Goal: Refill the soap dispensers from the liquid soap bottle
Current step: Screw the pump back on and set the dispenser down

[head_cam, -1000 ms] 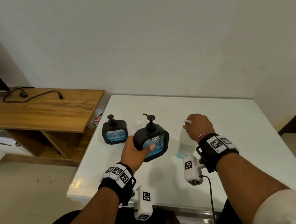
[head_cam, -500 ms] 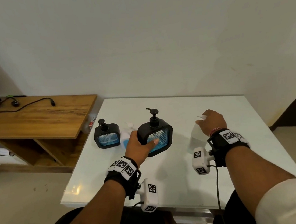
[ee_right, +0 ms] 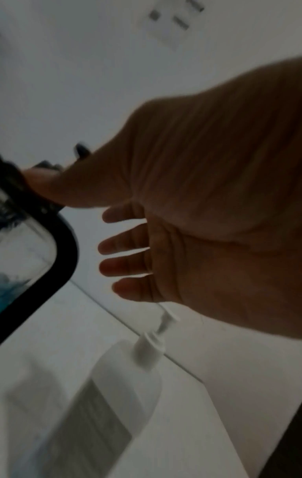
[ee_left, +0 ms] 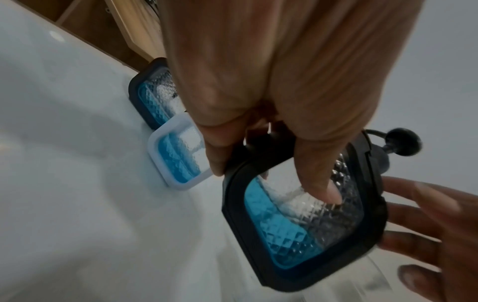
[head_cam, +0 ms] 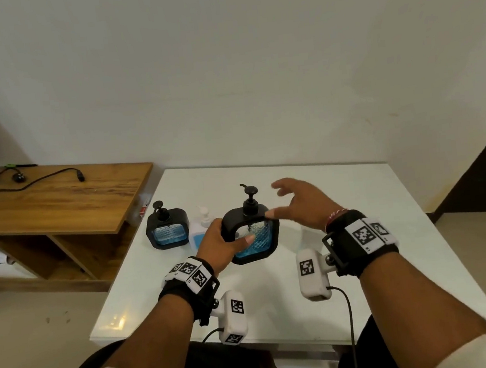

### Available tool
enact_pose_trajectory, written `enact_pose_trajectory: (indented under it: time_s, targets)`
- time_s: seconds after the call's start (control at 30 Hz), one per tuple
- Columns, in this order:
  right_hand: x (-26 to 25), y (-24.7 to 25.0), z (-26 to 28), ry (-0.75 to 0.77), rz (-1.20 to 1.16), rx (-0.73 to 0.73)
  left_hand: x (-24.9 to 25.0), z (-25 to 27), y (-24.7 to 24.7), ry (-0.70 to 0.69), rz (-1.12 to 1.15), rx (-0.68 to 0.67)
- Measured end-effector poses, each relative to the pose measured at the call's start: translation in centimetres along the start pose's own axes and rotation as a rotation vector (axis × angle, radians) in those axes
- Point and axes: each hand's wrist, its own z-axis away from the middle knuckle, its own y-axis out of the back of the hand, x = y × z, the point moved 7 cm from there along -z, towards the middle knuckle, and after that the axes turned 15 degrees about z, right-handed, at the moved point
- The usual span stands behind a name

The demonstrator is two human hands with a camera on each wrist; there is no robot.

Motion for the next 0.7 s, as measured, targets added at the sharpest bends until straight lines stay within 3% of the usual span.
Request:
enact_pose_trajectory:
  time_s: [0.17, 0.3, 0.43, 0.63, 0.7]
  targets:
    - [0.1, -4.5, -0.5, 0.038, 0.034, -0.286, -0.9, -0.5, -1.3, 0.052, -0.032, -0.105]
    - [0.4, -6.1, -1.6, 0.005, 0.118, -0.300, -1.8, -1.2, -1.1, 0.051, -0.042, -0.086]
    - [1.4, -8.3, -3.4, -0.080, 0.274, -0.250, -2.2, -2.8, 2.0, 0.102, -0.157, 0.098]
    - [2.4, -11.1, -5.5, -0.199, 0.383, -0.214, -1.7, -4.1, 8.9, 0.005, -0.250, 0.467]
    - [2.7, -11.8, -6.0, -0.223, 0.392, -0.218, -2.0, -4.4, 9.9, 0.008, -0.266, 0.505]
